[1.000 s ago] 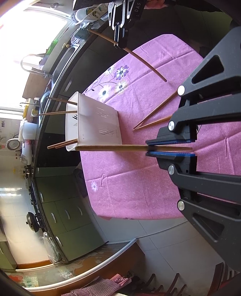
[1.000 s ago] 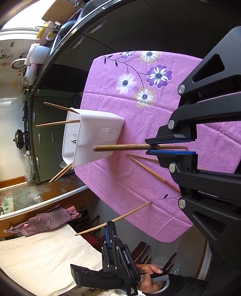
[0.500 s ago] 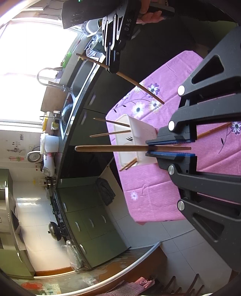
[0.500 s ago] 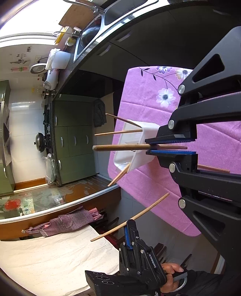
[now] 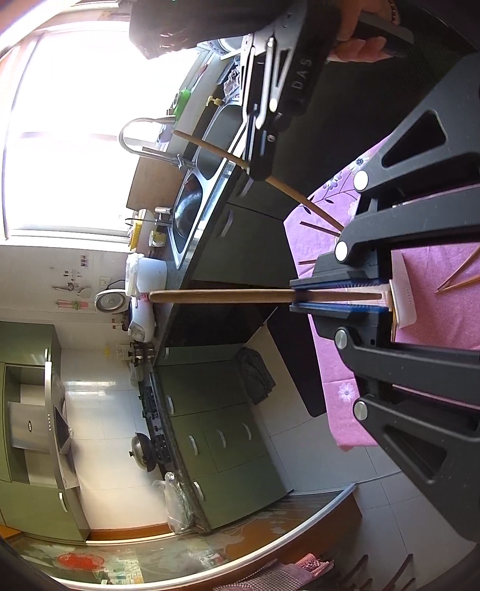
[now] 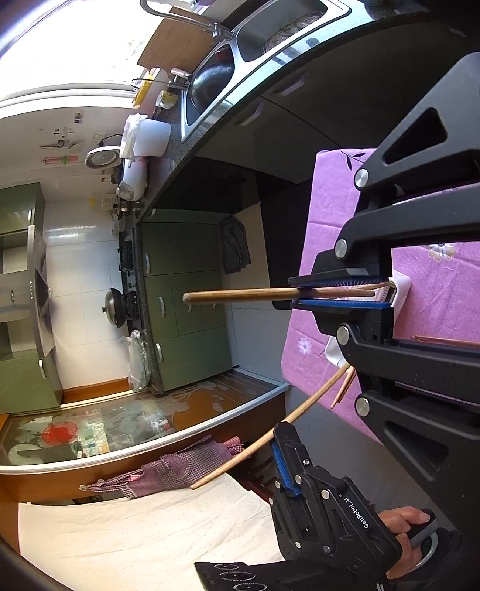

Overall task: Organize utensils
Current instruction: 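Lower the chopsticks into the holder and open both tools, then grasp a wooden chopstick with the left tool while the right tool approaches the last one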

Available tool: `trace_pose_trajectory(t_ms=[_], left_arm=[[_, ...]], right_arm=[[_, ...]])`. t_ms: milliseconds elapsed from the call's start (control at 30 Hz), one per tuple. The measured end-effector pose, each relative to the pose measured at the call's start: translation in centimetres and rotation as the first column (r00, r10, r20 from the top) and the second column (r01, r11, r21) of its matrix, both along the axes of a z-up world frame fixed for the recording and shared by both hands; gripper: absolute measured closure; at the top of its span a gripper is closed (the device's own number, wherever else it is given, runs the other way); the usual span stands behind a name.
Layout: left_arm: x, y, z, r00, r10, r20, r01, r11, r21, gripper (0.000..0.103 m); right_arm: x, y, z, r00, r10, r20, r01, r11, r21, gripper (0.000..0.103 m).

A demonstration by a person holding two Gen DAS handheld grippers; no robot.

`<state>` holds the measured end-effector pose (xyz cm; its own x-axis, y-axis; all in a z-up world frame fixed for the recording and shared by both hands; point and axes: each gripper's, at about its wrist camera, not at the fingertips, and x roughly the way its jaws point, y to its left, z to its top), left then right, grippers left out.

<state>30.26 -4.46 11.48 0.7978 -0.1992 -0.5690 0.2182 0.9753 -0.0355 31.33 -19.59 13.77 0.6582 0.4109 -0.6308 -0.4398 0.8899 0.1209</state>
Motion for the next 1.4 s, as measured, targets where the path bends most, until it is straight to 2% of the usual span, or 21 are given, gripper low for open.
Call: trace_pose_trajectory(t_ms=[167,333,533,600,633,700,767,867,1033,1133,1200,1300,1400], left_arm=[[2.3,-0.6,-4.2,0.996,0.026,-0.087,-0.023,0.999,0.037,0.096],[2.3,-0.2,-6.5,0.99,0.038,-0.134,-0.031,0.998,0.055,0.096],[0.5,0.0,-4.7,0.994,0.031,-0.103,-0.026,0.998,0.049,0.093],[-0.7,0.2,-4.0,0.995,0.025,-0.094,-0.02,0.999,0.049,0.092],[-1.5,0.3,-3.8,0.995,0.024,-0.093,-0.019,0.998,0.054,0.09],[-3.0,0.6,-4.2,0.993,0.018,-0.118,-0.011,0.998,0.055,0.082],[-4.5,0.9,-5.8,0.984,0.005,-0.177,0.004,0.999,0.053,0.074],[-6.2,1.3,-9.9,0.95,-0.014,-0.311,0.027,0.999,0.039,0.073],[-7.1,0.8,-18.1,0.844,-0.041,-0.534,0.061,0.998,0.021,0.073],[-6.6,0.0,-21.2,0.8,-0.02,-0.6,0.055,0.998,0.04,0.074],[-6.1,-0.6,-22.8,0.771,-0.012,-0.637,0.054,0.997,0.046,0.078],[-5.1,-1.8,-24.5,0.729,0.006,-0.684,0.048,0.997,0.059,0.08],[-4.0,-2.5,-25.9,0.71,0.057,-0.702,0.034,0.993,0.115,0.085]], right_arm=[[1.9,2.4,-5.5,0.997,0.023,-0.08,-0.028,0.998,-0.063,0.096],[2.1,3.2,-8.3,0.993,0.032,-0.117,-0.044,0.994,-0.099,0.096],[-0.2,2.7,-6.1,0.997,0.045,-0.067,-0.05,0.995,-0.081,0.095],[-1.7,2.2,-4.9,0.998,0.052,-0.042,-0.055,0.996,-0.066,0.09],[-2.5,1.8,-4.6,0.998,0.057,-0.032,-0.059,0.996,-0.063,0.084],[-4.3,1.1,-4.3,0.998,0.065,-0.021,-0.066,0.995,-0.072,0.081],[-6.1,0.5,-5.2,0.997,0.073,-0.033,-0.076,0.993,-0.089,0.081],[-8.4,-0.6,-8.4,0.993,0.081,-0.09,-0.092,0.988,-0.125,0.081],[-10.3,-2.2,-16.6,0.967,0.062,-0.245,-0.111,0.976,-0.19,0.079],[-10.4,-2.9,-21.1,0.942,0.033,-0.334,-0.114,0.968,-0.225,0.079],[-10.5,-3.2,-23.1,0.929,0.022,-0.369,-0.119,0.963,-0.242,0.079],[-10.5,-3.7,-24.4,0.92,0.017,-0.393,-0.124,0.961,-0.248,0.079],[-10.2,-4.0,-24.6,0.916,0.01,-0.4,-0.119,0.962,-0.247,0.079]])
